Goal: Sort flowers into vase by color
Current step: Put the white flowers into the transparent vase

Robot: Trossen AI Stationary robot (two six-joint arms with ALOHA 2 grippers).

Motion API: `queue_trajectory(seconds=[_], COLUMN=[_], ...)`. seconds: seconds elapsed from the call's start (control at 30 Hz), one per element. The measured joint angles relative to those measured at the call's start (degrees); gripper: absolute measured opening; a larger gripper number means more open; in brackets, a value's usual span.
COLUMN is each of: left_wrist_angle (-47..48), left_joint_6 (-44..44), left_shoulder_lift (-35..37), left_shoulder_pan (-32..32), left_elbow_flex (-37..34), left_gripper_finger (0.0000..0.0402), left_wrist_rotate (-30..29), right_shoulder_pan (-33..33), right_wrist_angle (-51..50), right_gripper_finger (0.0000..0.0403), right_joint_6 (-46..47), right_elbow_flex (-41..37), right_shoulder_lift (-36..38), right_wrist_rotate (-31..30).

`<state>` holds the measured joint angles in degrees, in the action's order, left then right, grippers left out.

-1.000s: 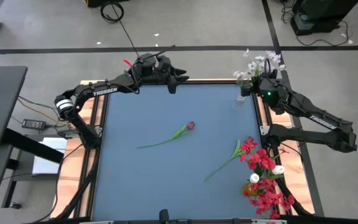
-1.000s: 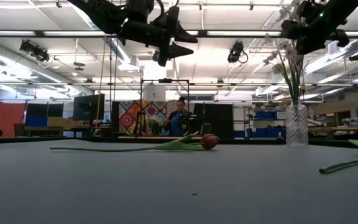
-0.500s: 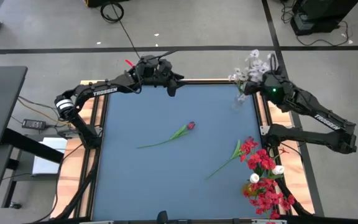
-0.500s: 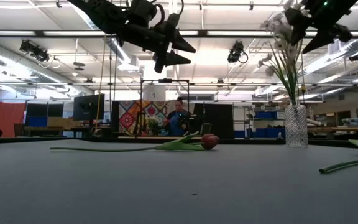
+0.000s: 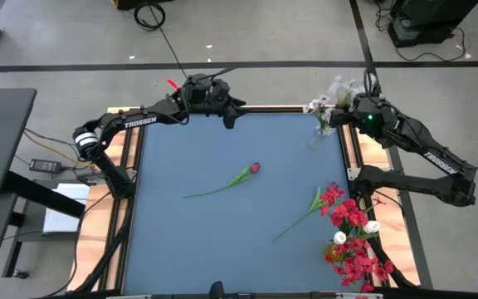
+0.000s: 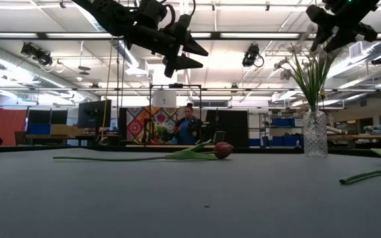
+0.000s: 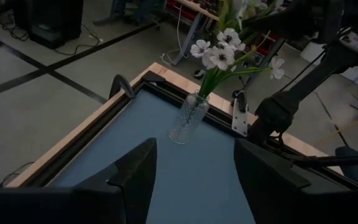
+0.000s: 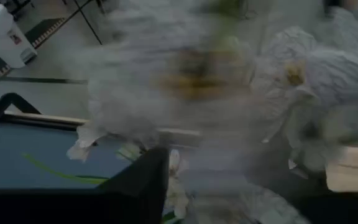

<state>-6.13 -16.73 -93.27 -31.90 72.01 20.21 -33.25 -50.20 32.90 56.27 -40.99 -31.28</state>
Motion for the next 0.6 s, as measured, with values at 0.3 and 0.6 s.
queue_trajectory(seconds=[0.3,0.6], left_wrist_angle=[0.0,0.09], left_joint_6=[0.0,-0.02], left_shoulder_lift=[0.0,0.0], left_shoulder_pan=[0.0,0.02], left_elbow_flex=[-0.02,0.0], left_gripper_finger=[0.022,0.022], left_wrist_rotate=[0.0,0.02], right_shoulder_pan=[-1.13,-3.73], right_wrist_angle=[0.87,0.9], right_gripper_finger=[0.0048,0.0009], right_joint_6=[-5.51,-9.79], right_elbow_flex=[0.0,0.0], right_shoulder_lift=[-1.8,-8.29], right_wrist_rotate=[4.15,7.77])
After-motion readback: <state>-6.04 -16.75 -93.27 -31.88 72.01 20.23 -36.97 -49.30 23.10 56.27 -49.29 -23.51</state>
